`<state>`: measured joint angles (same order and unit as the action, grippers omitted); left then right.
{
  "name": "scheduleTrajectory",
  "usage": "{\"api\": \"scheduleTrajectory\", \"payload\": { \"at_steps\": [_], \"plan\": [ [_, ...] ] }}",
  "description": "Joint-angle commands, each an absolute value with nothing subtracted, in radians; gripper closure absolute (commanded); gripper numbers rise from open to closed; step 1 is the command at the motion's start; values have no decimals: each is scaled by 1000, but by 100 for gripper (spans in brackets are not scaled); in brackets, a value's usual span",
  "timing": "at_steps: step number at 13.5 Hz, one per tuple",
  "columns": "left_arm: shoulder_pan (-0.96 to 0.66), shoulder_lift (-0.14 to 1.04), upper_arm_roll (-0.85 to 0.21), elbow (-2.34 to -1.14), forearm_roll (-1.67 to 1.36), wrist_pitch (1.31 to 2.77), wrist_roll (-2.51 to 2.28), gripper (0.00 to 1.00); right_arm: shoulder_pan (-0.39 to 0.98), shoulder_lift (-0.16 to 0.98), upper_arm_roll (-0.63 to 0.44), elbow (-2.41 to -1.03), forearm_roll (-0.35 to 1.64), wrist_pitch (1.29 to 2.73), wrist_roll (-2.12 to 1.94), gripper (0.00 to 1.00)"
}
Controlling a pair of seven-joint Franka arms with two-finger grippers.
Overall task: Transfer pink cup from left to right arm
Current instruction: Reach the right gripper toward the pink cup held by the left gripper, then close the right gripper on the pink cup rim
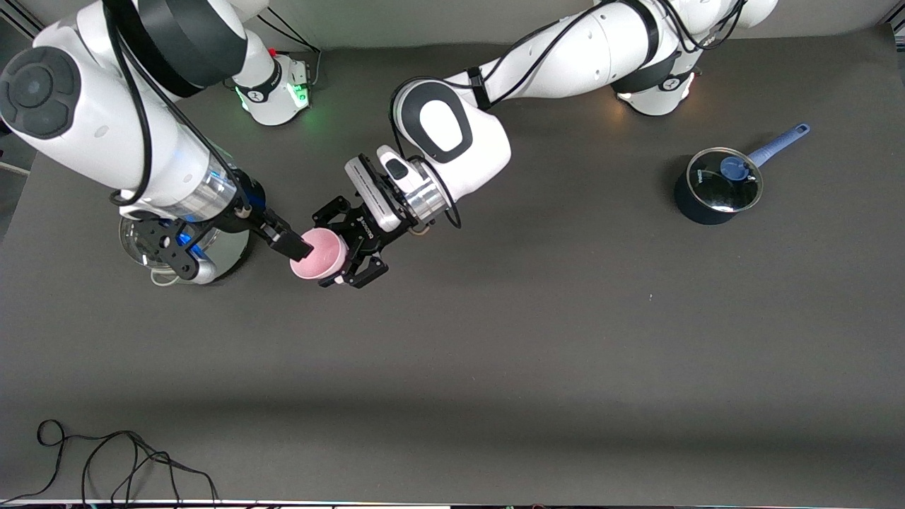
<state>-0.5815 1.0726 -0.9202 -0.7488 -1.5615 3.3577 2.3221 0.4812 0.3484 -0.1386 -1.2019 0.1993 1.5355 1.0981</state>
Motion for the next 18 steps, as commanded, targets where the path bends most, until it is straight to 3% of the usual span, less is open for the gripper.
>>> {"api": "scheduleTrajectory", "payload": {
  "at_steps": [1, 3, 7, 9, 10, 18],
  "plan": [
    [-601, 1057, -900, -735, -1563, 3379, 2303, 100, 480, 377, -141, -1160, 227, 1542, 1123, 1],
    [-601, 1058, -900, -735, -1563, 3379, 2303, 100, 480, 379, -138, -1163, 227, 1545, 1123, 6],
    [-601, 1058, -900, -735, -1563, 3379, 2303, 100, 480, 379, -137, -1160, 227, 1545, 1150, 66],
    [-601, 1058, -900, -736, -1563, 3384, 2303, 100, 480, 379, -137, -1160, 227, 1546, 1172, 92],
    [-601, 1058, -900, -736, -1563, 3384, 2303, 100, 480, 379, -137, -1158, 227, 1546, 1170, 100],
    [-601, 1057, -899, -738, -1563, 3385, 2301, 100, 480, 377, -137, -1157, 227, 1546, 1169, 100]
  ]
}}
